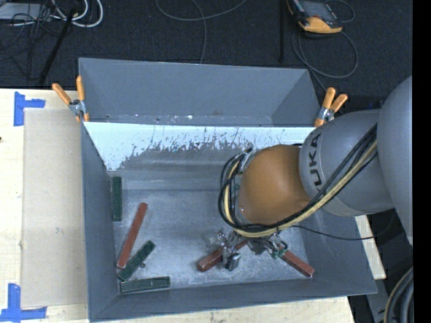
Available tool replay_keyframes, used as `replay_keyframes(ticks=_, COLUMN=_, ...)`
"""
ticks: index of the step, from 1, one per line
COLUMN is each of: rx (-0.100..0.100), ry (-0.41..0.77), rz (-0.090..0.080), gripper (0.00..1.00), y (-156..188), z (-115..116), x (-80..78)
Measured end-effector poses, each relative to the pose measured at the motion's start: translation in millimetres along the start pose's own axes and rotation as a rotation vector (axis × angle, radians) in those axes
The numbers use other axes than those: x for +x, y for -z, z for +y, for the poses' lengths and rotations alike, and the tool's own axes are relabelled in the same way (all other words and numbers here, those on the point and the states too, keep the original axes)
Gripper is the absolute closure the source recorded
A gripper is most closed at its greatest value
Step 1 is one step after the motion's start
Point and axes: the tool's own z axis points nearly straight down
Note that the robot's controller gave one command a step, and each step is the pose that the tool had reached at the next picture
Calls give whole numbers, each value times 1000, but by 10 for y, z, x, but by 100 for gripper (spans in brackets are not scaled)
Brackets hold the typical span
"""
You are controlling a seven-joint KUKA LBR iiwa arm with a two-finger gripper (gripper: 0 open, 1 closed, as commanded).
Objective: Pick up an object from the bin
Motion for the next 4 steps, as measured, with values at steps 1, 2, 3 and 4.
replay_keyframes(ticks=1, rx=0, ry=-1, rz=0, gripper=0, y=0, z=1, x=0)
replay_keyframes(ticks=2, rx=0, ry=-1, rz=0, gripper=100, y=-1, z=1, x=1)
replay_keyframes(ticks=3, rx=0, ry=-2, rz=0, gripper=0, y=-1, z=1, x=1)
replay_keyframes(ticks=4, rx=0, ry=-3, rz=0, gripper=100, y=0, z=1, x=0)
